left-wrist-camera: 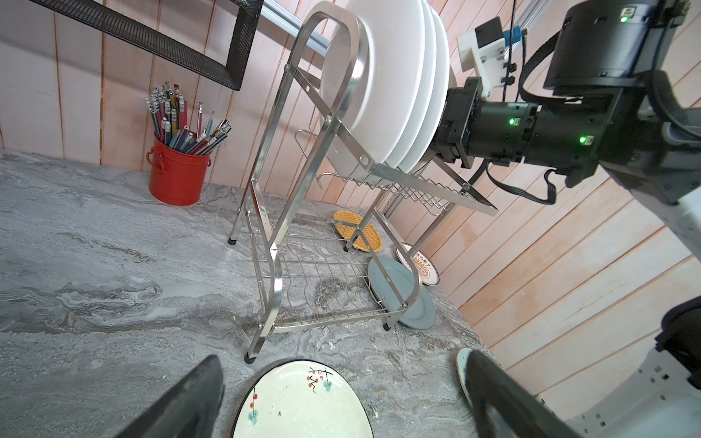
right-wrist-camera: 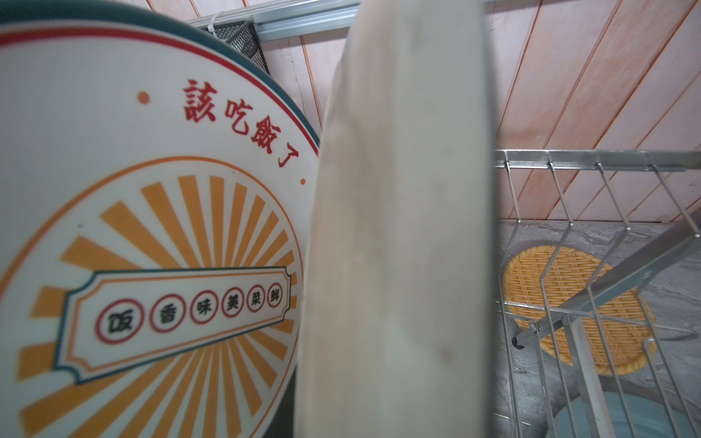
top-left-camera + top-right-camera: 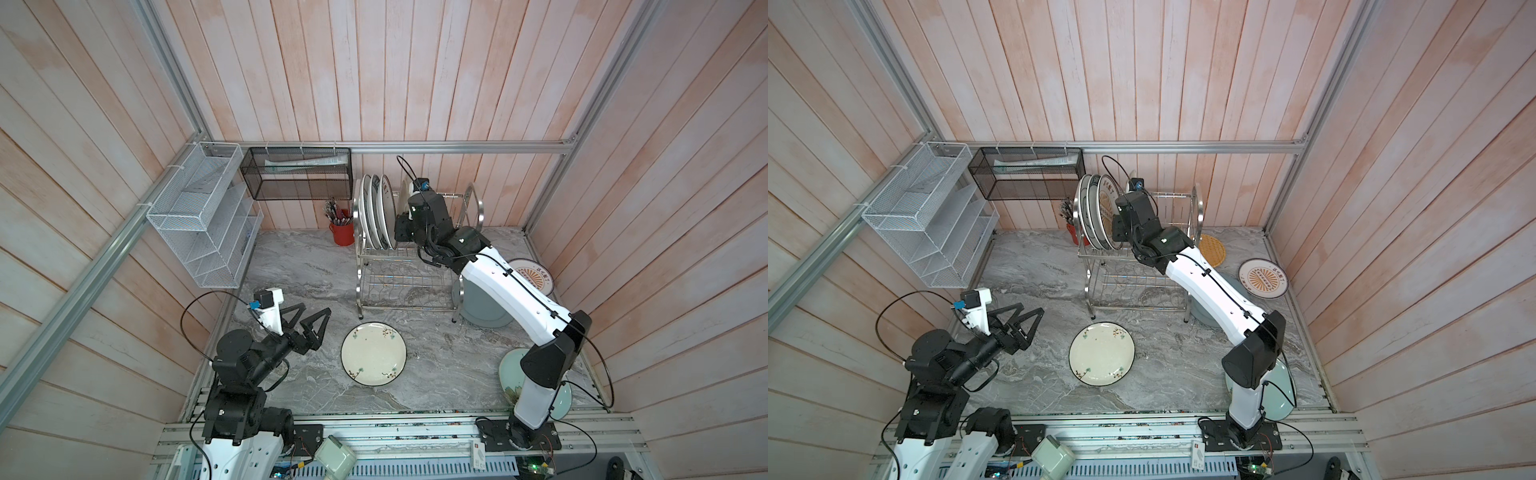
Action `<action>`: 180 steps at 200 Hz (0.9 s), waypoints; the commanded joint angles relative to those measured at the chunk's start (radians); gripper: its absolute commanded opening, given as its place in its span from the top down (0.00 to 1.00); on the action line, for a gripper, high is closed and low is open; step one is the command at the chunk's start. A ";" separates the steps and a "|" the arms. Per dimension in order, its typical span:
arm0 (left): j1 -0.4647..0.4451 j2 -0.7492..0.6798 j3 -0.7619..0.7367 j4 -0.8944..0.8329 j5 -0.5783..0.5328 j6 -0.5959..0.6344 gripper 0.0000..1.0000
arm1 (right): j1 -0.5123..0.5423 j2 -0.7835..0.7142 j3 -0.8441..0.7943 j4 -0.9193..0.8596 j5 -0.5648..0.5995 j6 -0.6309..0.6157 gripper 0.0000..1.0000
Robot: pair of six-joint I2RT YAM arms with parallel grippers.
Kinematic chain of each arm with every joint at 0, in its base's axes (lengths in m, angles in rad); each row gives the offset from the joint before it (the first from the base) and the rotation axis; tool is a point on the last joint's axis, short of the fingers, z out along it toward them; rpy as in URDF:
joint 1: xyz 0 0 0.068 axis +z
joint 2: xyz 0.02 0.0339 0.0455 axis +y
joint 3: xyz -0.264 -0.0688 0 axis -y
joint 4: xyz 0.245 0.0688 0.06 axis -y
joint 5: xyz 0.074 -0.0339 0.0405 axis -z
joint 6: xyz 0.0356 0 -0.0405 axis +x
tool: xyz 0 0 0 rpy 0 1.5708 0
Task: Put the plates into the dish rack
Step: 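Lower the dark plate into the upper rack slots beside the sunburst plate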
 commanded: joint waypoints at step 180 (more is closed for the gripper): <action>0.001 -0.018 -0.012 -0.002 0.009 0.020 0.00 | 0.046 0.112 0.176 -0.107 0.167 -0.042 0.75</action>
